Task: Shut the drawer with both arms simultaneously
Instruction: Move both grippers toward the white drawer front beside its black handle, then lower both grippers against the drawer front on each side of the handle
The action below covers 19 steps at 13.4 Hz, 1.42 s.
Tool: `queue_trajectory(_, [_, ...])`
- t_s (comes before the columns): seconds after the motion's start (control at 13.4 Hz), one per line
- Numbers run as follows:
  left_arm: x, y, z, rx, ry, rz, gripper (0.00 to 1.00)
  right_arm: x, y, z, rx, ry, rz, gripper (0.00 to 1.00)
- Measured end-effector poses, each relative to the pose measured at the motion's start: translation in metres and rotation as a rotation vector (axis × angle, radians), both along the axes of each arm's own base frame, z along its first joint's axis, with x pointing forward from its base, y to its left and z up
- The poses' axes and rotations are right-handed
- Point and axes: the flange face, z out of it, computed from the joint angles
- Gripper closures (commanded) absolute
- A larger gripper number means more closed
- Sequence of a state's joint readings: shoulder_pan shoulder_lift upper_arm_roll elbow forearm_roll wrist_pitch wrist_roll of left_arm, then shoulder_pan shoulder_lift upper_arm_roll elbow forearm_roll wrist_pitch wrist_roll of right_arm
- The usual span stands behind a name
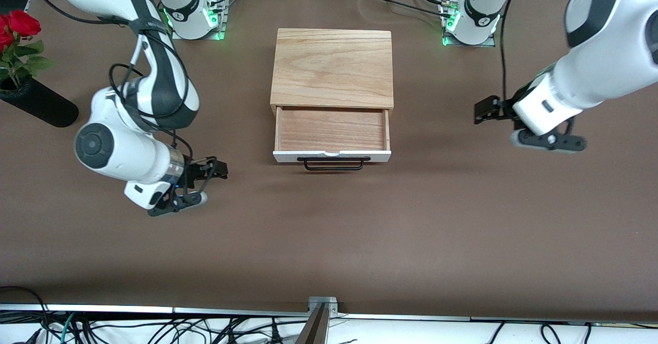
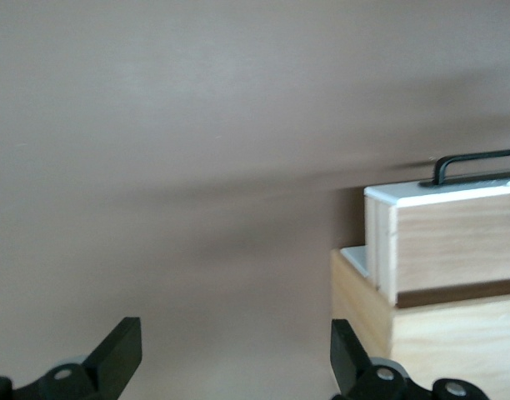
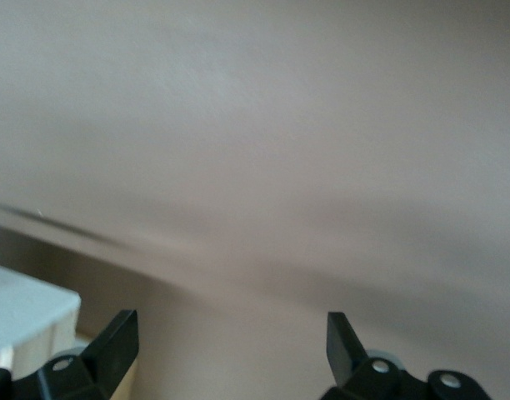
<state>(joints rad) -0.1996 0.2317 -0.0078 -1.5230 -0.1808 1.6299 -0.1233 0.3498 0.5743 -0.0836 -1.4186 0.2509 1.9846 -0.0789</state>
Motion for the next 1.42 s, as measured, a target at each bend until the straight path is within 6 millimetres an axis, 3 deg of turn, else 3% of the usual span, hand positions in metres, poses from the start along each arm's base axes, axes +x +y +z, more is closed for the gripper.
queue_trajectory(0.15, [0.019,-0.013,-0.050,-0.047,0.043,0.005,0.00,-0.001,0.030,-0.011,0.038,-0.032,-0.033,0.00])
queue_trajectory(0.3, [0.035,-0.039,-0.098,-0.115,0.065,0.020,0.00,-0.004,0.064,-0.024,0.059,-0.065,-0.069,0.00])
queue_trajectory(0.6, [0.051,-0.089,-0.164,-0.228,0.044,0.069,0.00,-0.017,0.114,-0.046,0.085,-0.083,-0.143,0.00])
queue_trajectory(1.05, [0.051,-0.132,-0.193,-0.351,0.049,0.133,0.00,-0.037,0.149,-0.052,0.191,0.011,-0.161,0.00])
queue_trajectory(1.42, [0.039,-0.160,-0.214,-0.345,0.080,0.103,0.00,-0.053,0.156,-0.064,0.163,0.124,-0.125,0.00])
